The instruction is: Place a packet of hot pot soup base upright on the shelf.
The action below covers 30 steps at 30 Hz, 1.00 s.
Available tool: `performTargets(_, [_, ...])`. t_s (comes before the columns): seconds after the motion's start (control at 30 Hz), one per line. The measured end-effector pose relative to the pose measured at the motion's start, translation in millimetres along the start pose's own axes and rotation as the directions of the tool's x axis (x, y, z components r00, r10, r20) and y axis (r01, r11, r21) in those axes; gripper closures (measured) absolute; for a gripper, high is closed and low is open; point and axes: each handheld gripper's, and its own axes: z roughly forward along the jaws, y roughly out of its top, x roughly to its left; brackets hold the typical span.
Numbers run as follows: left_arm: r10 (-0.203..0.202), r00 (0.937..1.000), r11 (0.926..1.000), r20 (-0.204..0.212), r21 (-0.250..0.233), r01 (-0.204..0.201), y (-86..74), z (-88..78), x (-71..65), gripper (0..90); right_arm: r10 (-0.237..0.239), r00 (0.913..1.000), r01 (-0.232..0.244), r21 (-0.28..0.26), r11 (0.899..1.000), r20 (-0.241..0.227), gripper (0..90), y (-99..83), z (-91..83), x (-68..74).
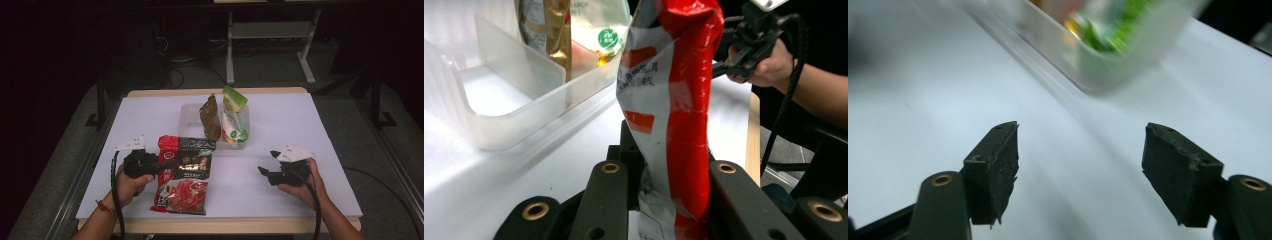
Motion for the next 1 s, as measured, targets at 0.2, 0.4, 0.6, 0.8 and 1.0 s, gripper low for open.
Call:
performTargets(0.2, [0.031, 0.9994, 0.9991, -0.013, -0.029, -0.031, 5.8, -2.7, -11.5, 78.4, 0.057, 0.9981, -0.057, 0.022, 0.998, 0.023, 28.9, -16.1, -1.8, -13.1])
performTargets(0.4, [0.057, 0.9960, 0.9942, -0.069, -0.087, -0.063, 14.9, -6.2, -23.4, 80.5, 0.068, 0.9974, -0.069, 0.042, 0.997, 0.021, 28.5, -21.7, 0.6, -12.9])
performTargets(0.6, [0.077, 0.9934, 0.9905, -0.084, -0.107, -0.086, 19.2, -10.7, -28.0, 81.0, 0.073, 0.9972, -0.073, 0.039, 0.997, 0.014, 28.1, -19.8, 2.2, -11.9])
performTargets(0.8, [0.096, 0.9873, 0.9818, -0.126, -0.151, -0.115, 26.1, -21.9, -33.1, 81.3, 0.085, 0.9963, -0.085, 0.035, 0.996, 0.014, 27.4, -19.4, 4.3, -13.6])
performTargets(1.0, [0.095, 0.9737, 0.9689, -0.207, -0.205, -0.138, 36.9, -36.6, -33.0, 81.3, 0.092, 0.9956, -0.092, 0.029, 0.995, 0.019, 27.0, -19.1, 3.1, -13.8])
